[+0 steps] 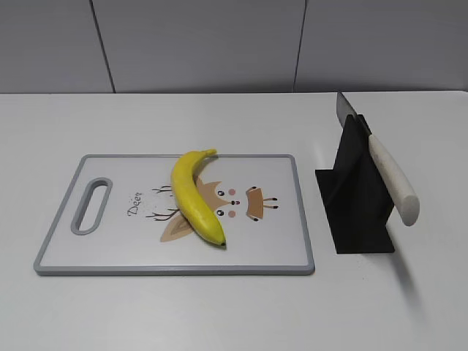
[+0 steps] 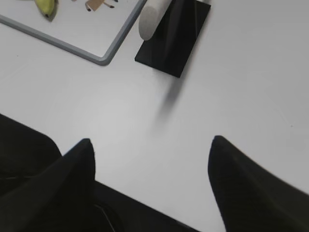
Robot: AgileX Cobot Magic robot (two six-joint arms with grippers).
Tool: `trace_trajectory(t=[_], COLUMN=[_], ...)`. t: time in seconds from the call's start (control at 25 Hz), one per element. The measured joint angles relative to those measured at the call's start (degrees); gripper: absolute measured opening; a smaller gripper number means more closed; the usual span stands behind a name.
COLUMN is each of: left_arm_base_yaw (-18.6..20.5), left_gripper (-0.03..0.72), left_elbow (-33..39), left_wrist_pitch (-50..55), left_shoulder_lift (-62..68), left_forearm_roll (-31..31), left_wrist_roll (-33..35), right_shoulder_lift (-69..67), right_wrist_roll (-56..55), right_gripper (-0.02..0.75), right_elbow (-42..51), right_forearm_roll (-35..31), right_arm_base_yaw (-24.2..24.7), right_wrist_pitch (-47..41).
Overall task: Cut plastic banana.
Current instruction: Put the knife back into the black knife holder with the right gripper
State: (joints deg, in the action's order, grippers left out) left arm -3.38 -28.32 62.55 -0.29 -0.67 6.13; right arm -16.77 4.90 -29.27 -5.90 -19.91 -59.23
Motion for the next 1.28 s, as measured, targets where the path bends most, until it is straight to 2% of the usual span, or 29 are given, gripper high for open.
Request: trace_trajectory(t=[0.56,1.28], left_arm_base_yaw=[0.0,0.0], left_gripper=[0.573,0.573], left_elbow=[0.0,0.0], left_wrist_pitch=[0.0,0.0], left_shoulder_lift=[0.0,0.0], left_forearm_roll=[0.0,0.0], left_wrist_roll=[0.0,0.0], right_shoulder_lift=[16.8,17.1], right_wrist_roll=[5.4,5.9], right_gripper=[0.564,0.564], right_elbow=[0.1,0.2], right_forearm_roll=[0.2,0.6], right_arm_base_yaw=[0.0,1.1], right_wrist_pitch=[-0.1,-0.3])
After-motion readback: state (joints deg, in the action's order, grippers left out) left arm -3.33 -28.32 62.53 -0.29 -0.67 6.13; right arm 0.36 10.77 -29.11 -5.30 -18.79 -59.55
